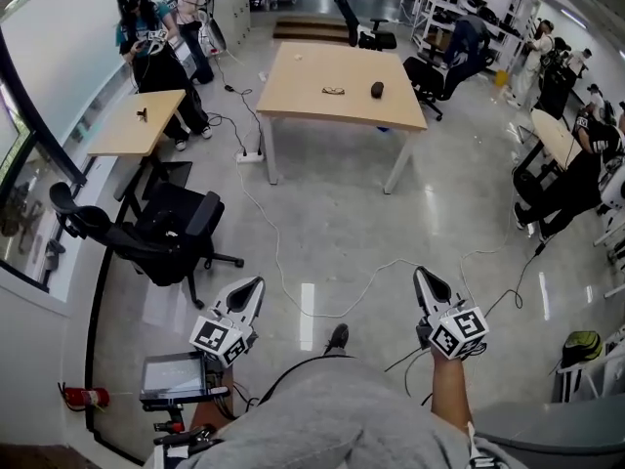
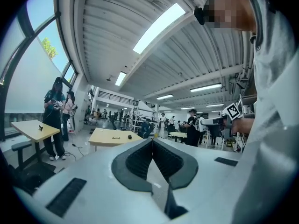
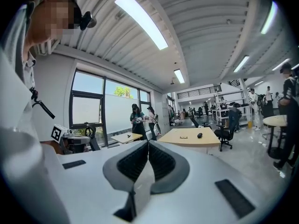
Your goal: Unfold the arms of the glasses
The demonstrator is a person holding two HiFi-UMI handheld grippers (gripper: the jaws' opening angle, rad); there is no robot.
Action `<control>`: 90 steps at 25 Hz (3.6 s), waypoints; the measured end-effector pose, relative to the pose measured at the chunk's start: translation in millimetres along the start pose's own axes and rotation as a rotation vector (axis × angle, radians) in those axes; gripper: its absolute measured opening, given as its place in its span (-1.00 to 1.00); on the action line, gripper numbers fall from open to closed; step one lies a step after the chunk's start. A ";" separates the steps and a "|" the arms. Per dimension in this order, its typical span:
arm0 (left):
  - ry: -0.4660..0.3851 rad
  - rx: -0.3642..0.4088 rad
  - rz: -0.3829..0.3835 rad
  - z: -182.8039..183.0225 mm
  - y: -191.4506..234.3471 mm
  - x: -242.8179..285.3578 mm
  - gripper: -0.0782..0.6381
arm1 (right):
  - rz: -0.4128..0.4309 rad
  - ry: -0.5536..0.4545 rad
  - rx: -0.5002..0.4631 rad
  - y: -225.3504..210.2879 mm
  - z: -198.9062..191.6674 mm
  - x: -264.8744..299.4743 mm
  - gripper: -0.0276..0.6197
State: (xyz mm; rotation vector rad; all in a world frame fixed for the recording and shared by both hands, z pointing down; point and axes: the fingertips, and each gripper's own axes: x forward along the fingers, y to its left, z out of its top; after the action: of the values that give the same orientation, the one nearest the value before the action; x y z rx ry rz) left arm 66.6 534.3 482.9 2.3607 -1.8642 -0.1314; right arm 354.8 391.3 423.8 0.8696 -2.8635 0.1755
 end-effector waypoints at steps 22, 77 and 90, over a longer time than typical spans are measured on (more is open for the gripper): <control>0.097 0.124 0.031 29.0 52.1 211.9 -0.76 | 0.128 -0.023 0.110 -160.0 0.9 168.5 -0.89; -0.206 0.190 -0.014 140.3 405.7 708.0 -0.76 | 0.190 -0.277 -0.407 -391.0 174.2 698.5 -0.89; -0.170 0.148 -0.162 120.3 472.7 790.6 -0.76 | 0.059 -0.074 -0.309 -421.7 145.1 771.3 -0.89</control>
State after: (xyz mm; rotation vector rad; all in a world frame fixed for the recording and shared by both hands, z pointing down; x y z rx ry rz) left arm -221.6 -348.1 447.7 2.6779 -1.8085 -0.2240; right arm -58.3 -397.9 442.2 0.7447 -2.8750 -0.2910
